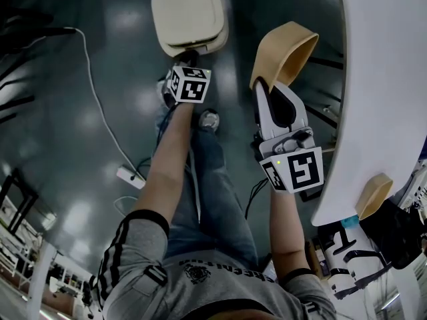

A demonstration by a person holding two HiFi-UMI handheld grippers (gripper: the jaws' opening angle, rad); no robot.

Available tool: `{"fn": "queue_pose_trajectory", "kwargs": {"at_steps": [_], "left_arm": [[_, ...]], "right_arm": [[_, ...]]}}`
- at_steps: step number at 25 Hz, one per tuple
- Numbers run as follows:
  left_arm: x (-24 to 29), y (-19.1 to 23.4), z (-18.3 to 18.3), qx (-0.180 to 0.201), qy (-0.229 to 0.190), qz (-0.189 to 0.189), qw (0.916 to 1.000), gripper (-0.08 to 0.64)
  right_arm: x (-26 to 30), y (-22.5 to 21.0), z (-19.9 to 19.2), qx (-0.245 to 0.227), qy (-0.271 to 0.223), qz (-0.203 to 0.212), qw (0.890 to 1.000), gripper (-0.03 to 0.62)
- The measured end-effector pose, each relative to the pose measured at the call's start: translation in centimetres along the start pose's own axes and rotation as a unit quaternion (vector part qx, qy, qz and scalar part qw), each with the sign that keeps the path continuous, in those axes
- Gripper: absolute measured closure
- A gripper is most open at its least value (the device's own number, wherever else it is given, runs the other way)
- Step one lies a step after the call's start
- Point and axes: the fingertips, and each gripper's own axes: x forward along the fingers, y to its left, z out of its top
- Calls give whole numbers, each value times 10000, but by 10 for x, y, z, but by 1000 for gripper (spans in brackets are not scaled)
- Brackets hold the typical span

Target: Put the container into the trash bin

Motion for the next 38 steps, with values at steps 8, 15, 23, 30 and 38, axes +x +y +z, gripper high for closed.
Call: {"fn": "queue_pose_trajectory", "kwargs": {"at_steps": [8,15,23,30,38], "left_arm": [[-2,4,7,-202,-168,-228,9994,551],[-26,16,22,47,-743,-279,9968,549],[-81,27,55,33,-1720,-384,9843,549],[-123,38,67,113,-2260,-365,9734,548],[-166,51,72,90,-2706,-337,9620,548]], "right_arm": [[-1,0,0,-66,26,54,10000,583],[5,6,-3,-128,72,200,9997,583],[23,17,-8,-164,153,406,9989,581],[44,28,-15,-199,270,565,9978,581],[69,45,-30,-167,454,789,9957,581]]}}
